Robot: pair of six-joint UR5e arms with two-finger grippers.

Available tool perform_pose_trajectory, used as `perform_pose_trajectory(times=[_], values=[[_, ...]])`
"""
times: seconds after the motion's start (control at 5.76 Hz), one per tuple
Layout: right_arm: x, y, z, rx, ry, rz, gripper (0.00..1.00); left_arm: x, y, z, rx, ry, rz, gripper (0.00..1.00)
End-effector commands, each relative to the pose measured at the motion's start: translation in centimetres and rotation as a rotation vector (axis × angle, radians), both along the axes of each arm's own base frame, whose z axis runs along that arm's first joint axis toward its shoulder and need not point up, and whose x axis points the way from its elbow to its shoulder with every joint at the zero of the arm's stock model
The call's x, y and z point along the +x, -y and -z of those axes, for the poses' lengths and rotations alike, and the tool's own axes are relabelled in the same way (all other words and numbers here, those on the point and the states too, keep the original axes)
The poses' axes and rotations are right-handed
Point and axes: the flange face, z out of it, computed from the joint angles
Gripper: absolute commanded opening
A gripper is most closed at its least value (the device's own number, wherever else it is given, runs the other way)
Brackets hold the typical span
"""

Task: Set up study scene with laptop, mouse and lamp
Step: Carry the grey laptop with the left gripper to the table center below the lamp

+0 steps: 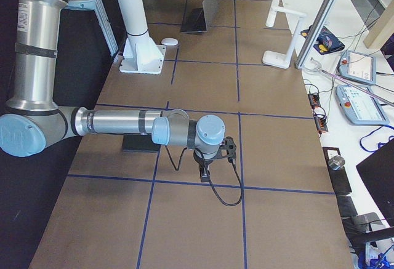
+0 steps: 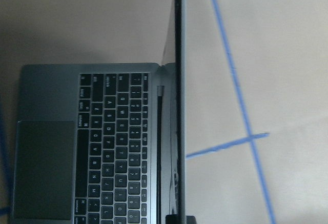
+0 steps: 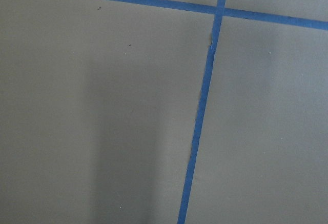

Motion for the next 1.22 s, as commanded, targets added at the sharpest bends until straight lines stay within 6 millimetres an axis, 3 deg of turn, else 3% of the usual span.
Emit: perform_pose_trajectory(times=[0.0, 0.17, 0.35, 0.52, 0.87, 1.04], values=[[0.0, -0.1, -0.5, -0.012, 0.001, 0.000, 1.00, 5.0, 7.7, 4.8, -0.001, -0.011, 0.045, 0.00], [0.0, -0.2, -0.6, -0.015, 0.001, 0.000, 1.00, 8.1, 10.4, 7.7, -0.043, -0.044, 0.100, 0.00], [0.0, -0.1, -0.5, -0.013, 0.003, 0.000, 1.00, 11.1, 13.0, 12.0, -0.077, -0.082, 0.150, 0.00], [0.0, -0.2, -0.6, -0.015, 0.001, 0.000, 1.00, 15.4, 14.0, 15.2, -0.127, -0.104, 0.173, 0.00], [0.0, -0.1, -0.5, -0.013, 0.003, 0.000, 1.00, 21.5, 14.0, 20.3, -0.219, -0.146, 0.224, 0.00], [0.0, -0.2, -0.6, -0.015, 0.002, 0.000, 1.00, 24.0, 12.4, 21.6, -0.243, -0.158, 0.219, 0.00]])
